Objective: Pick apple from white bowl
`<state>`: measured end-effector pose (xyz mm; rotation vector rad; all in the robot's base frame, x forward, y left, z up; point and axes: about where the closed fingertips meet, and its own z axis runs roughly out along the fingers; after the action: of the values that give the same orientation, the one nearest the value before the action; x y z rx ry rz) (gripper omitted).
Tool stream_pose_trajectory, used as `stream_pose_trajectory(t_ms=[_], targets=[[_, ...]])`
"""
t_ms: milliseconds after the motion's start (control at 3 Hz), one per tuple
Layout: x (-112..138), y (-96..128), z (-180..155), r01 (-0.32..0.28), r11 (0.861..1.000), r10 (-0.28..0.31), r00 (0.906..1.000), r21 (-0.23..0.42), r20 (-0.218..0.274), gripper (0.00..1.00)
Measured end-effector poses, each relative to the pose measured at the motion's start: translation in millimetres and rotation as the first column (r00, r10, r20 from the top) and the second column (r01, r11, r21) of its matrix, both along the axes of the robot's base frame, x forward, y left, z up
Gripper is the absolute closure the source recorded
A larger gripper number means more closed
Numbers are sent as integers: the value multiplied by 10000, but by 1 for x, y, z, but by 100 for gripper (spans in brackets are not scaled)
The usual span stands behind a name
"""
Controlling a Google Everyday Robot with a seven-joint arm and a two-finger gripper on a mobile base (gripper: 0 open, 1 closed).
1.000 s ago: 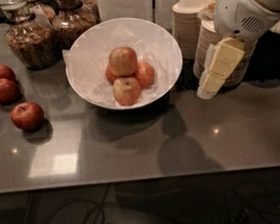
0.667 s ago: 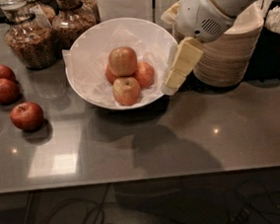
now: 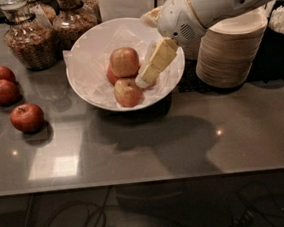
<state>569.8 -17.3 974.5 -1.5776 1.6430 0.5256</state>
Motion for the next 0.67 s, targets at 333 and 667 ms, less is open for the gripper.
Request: stream_pose_trajectory(t_ms=[333,667], targets=[[16,18,-9,-125,9989,125,9999,457,7,0],[29,33,-24,-27,9999,26,10000,125,76,0]])
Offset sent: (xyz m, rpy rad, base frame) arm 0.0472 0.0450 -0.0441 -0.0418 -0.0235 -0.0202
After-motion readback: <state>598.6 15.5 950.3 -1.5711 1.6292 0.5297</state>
